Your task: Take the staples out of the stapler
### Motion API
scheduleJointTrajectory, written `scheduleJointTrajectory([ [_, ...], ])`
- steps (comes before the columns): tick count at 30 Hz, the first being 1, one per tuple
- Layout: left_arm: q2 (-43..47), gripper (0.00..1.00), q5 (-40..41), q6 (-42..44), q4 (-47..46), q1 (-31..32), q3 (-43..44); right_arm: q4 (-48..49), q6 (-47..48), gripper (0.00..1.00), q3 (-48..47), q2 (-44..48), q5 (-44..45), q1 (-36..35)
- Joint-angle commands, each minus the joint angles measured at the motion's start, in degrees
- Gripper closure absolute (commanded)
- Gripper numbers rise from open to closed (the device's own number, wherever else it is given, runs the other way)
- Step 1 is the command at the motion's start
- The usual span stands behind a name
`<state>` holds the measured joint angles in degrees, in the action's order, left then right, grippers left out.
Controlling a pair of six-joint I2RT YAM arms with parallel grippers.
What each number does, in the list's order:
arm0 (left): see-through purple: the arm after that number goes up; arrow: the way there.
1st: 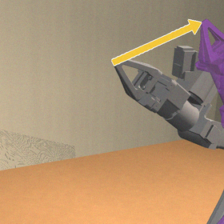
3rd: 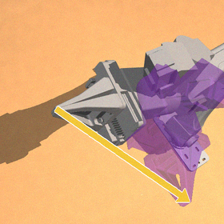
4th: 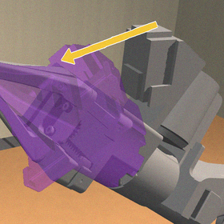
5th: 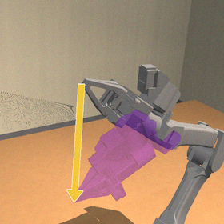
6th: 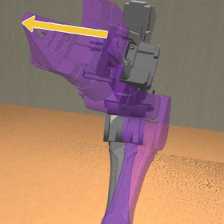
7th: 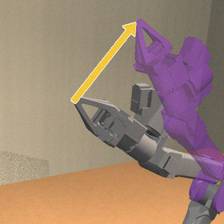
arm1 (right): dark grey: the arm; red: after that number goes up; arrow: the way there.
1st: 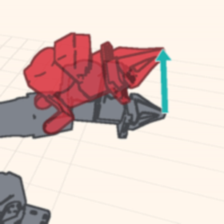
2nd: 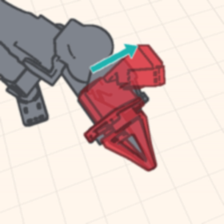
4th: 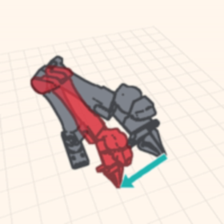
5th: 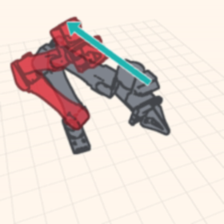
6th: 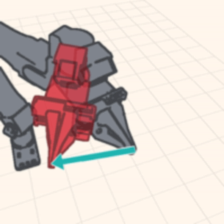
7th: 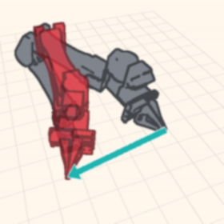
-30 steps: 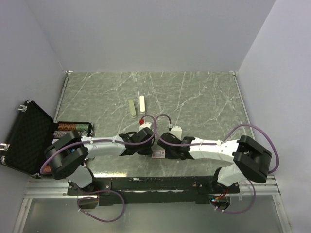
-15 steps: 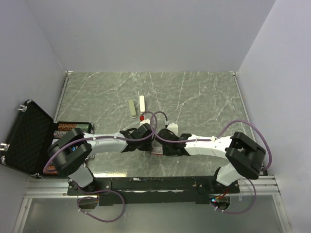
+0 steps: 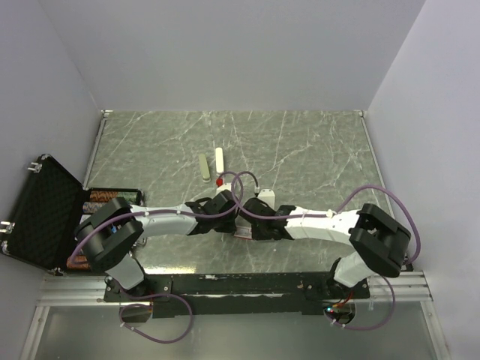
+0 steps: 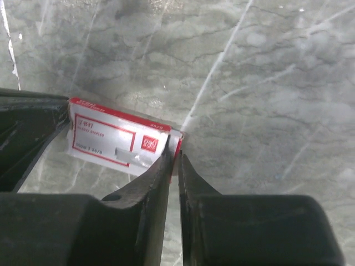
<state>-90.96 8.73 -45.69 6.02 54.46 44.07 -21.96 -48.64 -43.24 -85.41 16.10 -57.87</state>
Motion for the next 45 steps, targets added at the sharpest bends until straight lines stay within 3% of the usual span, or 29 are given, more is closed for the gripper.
scheduleJointTrajectory([
  [1, -1.59, 0.92, -0.64, 0.34, -1.28, 0.04, -0.13, -3.44, -0.84, 0.79, -2.02, 5.59, 2.62, 0.03],
  [9, -1.94, 0.92, -0.47, 0.6, -1.19, 0.04, 0.22, -6.61, -1.89, 0.79, -0.35, 9.91, 5.08, 0.12],
  [15, -1.07, 0.92, -0.56, 0.08, -0.84, 0.04, -0.57, -4.59, -3.47, 1.0, 1.93, 8.5, 2.28, 0.39],
  [26, 1.75, 0.9, 3.22, 0.34, 2.06, 0.04, -1.71, -0.72, -5.5, 1.0, 3.16, 3.06, -0.01, 0.39],
  [45, -1.94, 0.92, -3.89, -0.63, -3.73, 1.88, -2.77, 6.13, -3.65, 1.0, 0.17, -0.9, -2.82, 0.82],
])
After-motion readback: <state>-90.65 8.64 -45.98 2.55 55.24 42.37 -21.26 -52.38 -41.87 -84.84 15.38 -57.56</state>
